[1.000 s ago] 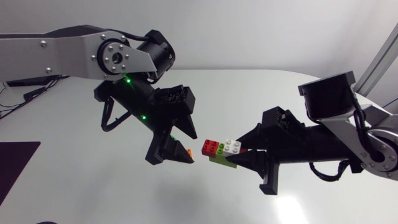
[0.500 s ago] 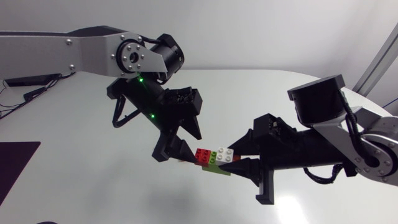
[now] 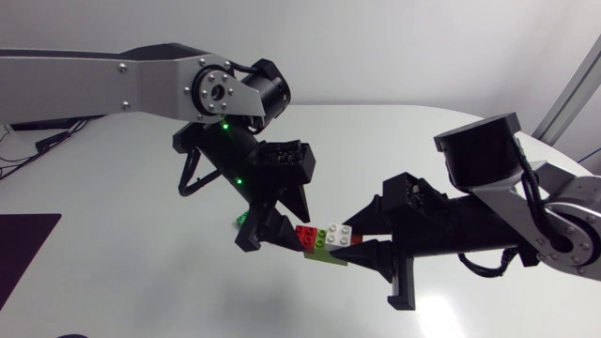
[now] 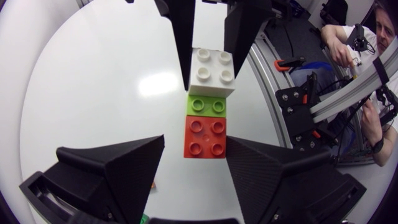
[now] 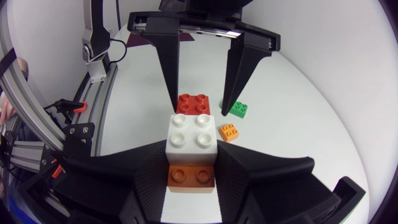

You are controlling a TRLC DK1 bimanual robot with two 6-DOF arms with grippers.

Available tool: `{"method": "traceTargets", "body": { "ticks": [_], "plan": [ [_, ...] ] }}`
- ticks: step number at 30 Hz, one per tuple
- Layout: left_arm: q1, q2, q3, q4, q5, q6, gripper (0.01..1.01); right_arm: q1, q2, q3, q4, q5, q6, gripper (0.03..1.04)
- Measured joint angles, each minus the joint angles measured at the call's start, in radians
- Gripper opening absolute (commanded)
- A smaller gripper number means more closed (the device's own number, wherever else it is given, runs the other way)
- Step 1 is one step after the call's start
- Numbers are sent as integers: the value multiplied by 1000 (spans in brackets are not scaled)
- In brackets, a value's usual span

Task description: Separate the duplo bricks

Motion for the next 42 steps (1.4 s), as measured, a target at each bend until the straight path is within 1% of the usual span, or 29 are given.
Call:
{"method": "traceTargets", "body": {
  "ticks": [1,3,5,15,22,26,28,31,34,38,42],
  "plan": [
    [-2,1,0,0,0,0,574,0,0,0,0,-1,0,152],
    [-7,2,0,0,0,0,475,0,0,0,0,-3,0,152],
    [-13,2,0,-2,0,0,341,0,0,0,0,-3,0,152],
    [-30,2,2,-29,2,0,320,2,-16,-3,-27,-2,-13,152],
    [-30,12,41,-100,26,0,321,40,-49,-27,-25,47,-30,152],
    [-15,14,51,-102,32,1,321,34,-64,-33,-26,56,-30,152],
    [6,21,53,-100,33,5,321,10,-82,-35,-31,56,-44,152],
    [44,39,47,-56,23,5,321,-48,-117,-40,-53,58,-59,152],
    [69,40,5,6,-14,5,321,-93,-154,-55,-68,56,-74,152],
    [75,40,-112,112,-85,5,321,-126,-192,-78,-86,55,-74,152],
    [90,41,-236,180,-111,5,323,-126,-204,-80,-88,53,-74,152]
  ]
}}
